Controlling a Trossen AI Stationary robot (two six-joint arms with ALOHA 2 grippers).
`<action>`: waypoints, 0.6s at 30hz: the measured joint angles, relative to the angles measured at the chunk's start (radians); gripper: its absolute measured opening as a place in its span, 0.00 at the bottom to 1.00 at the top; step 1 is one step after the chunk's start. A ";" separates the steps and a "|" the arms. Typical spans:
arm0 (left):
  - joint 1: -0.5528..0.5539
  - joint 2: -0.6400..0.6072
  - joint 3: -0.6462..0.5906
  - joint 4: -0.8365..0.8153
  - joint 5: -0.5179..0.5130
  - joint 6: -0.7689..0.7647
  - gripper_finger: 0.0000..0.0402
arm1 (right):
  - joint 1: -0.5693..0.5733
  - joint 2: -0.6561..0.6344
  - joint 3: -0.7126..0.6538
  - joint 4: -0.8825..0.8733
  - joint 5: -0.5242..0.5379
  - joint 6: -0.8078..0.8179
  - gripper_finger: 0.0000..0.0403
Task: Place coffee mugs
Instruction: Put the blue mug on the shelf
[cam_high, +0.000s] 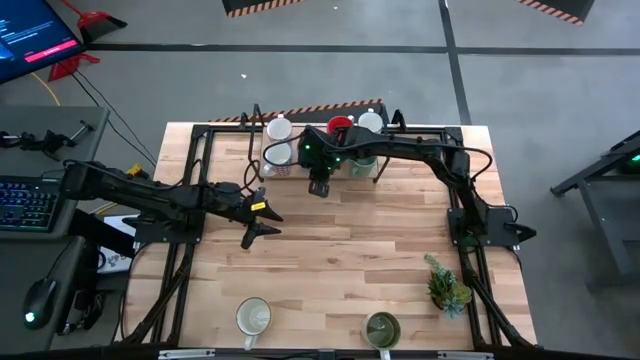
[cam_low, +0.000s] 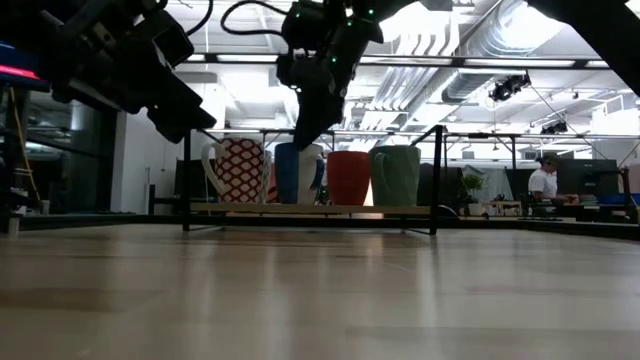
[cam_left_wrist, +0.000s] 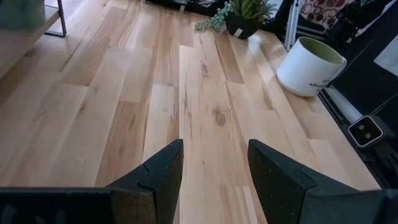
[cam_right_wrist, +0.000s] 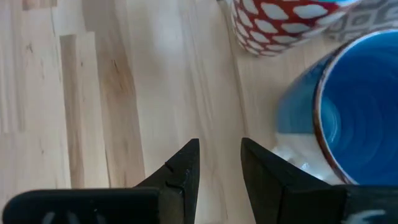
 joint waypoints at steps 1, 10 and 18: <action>0.000 0.000 0.000 -0.003 0.000 0.000 0.42 | 0.000 0.007 0.000 0.006 0.000 -0.001 0.24; 0.000 0.000 0.000 -0.006 0.000 -0.001 0.42 | -0.002 0.050 0.000 0.010 0.011 -0.028 0.24; 0.000 0.000 0.000 -0.006 0.000 0.000 0.42 | -0.031 0.050 0.000 0.015 0.018 -0.044 0.24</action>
